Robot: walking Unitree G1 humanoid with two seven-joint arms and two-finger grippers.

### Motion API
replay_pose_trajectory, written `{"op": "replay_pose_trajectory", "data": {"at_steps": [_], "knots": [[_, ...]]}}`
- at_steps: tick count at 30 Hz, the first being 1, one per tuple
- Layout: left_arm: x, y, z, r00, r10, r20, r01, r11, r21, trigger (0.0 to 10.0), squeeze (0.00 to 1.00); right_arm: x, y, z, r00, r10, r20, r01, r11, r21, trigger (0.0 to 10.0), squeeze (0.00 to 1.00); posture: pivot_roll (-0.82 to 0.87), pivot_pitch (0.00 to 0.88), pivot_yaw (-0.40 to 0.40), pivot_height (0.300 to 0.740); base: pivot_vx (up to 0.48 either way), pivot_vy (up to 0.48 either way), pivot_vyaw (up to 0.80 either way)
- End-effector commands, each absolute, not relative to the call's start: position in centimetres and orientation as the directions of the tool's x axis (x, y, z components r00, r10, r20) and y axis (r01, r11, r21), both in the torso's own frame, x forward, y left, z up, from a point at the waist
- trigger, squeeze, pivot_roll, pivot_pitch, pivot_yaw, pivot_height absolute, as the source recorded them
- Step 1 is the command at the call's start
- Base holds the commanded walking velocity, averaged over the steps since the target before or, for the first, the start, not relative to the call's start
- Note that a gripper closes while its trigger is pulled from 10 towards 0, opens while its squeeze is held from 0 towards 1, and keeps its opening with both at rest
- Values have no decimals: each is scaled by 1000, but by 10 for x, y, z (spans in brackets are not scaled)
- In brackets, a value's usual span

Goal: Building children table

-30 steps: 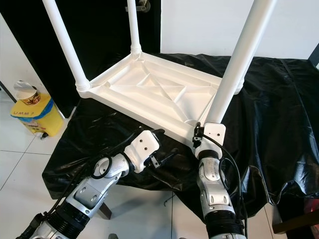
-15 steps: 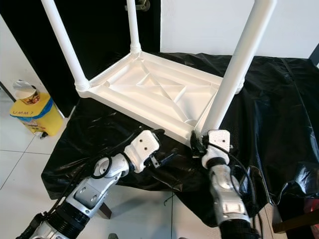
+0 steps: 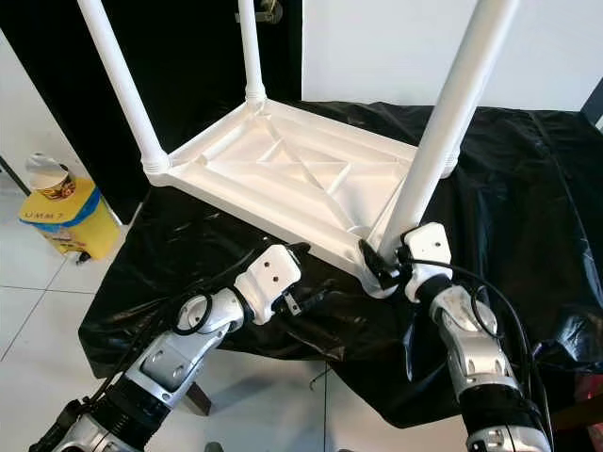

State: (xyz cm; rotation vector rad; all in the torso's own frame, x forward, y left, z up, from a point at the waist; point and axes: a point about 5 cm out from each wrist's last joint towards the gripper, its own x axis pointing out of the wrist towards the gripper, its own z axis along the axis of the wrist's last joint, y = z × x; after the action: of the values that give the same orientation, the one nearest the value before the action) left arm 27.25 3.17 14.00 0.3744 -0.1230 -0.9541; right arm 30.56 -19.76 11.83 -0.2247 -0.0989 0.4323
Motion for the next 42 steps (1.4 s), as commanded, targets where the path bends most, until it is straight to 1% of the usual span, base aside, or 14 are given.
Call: {"op": "replay_pose_trajectory", "data": {"at_steps": [1, 2, 3, 4, 17, 19, 20, 21, 26, 33, 35, 37, 40, 42], "knots": [[273, 31, 140, 545, -835, -75, 793, 484, 371, 10000, 0, 308, -192, 113, 881, 474, 1, -457, 851, -259, 10000, 0, -3, 0, -41, 740, 0, 0, 0], [273, 32, 141, 548, -833, -73, 790, 487, 371, 10000, 0, 309, -191, 112, 874, 486, -7, -471, 842, -262, 7765, 0, 5, 0, -47, 740, 0, 0, 0], [273, 32, 141, 548, -833, -73, 790, 487, 371, 10000, 0, 309, -191, 112, 874, 486, -7, -471, 842, -262, 7765, 0, 5, 0, -47, 740, 0, 0, 0], [273, 32, 141, 552, -831, -72, 788, 491, 372, 10000, 0, 310, -190, 110, 868, 497, -19, -484, 835, -261, 0, 0, 10, 0, -52, 740, 0, 0, 0], [273, 35, 141, 568, -821, -65, 777, 508, 371, 10000, 0, 308, -193, 100, 848, 528, -49, -523, 818, -239, 0, 0, 16, 0, -57, 740, 0, 0, 0], [273, 35, 141, 567, -821, -65, 777, 508, 371, 10000, 0, 306, -192, 98, 851, 523, -50, -519, 822, -234, 353, 0, 12, 0, -55, 740, 0, 0, 0], [273, 35, 141, 567, -821, -65, 778, 508, 370, 10000, 0, 305, -192, 96, 854, 518, -51, -515, 825, -232, 9255, 0, 12, 0, -55, 740, 0, 0, 0], [272, 35, 141, 566, -822, -66, 779, 508, 368, 10000, 0, 303, -191, 94, 859, 509, -49, -506, 833, -224, 10000, 0, 8, 1, -56, 740, 0, 0, 0], [271, 34, 140, 564, -823, -66, 783, 507, 361, 10000, 0, 299, -191, 91, 886, 462, -32, -458, 865, -207, 10000, 0, 3, 11, -57, 740, 0, 0, 0], [272, 33, 140, 567, -821, -62, 782, 513, 354, 10000, 0, 294, -185, 90, 925, 380, 11, -376, 919, -114, 10000, 0, -4, 20, -57, 740, 0, 0, 0], [272, 33, 140, 566, -822, -60, 782, 513, 353, 10000, 0, 291, -179, 90, 946, 321, 35, -319, 946, -63, 10000, 0, -8, 23, -55, 740, 0, 0, 0], [272, 33, 140, 566, -822, -60, 782, 513, 353, 10000, 0, 291, -179, 90, 946, 321, 35, -319, 946, -63, 10000, 0, -8, 23, -55, 740, 0, 0, 0], [272, 33, 140, 563, -824, -60, 785, 510, 351, 10000, 0, 289, -170, 89, 977, 207, 53, -206, 978, -24, 10000, 0, -12, 24, -52, 740, 0, 0, 0], [272, 33, 140, 563, -824, -60, 785, 510, 351, 10000, 0, 289, -170, 89, 977, 207, 53, -206, 978, -24, 10000, 0, -12, 24, -52, 740, 0, 0, 0]]}}
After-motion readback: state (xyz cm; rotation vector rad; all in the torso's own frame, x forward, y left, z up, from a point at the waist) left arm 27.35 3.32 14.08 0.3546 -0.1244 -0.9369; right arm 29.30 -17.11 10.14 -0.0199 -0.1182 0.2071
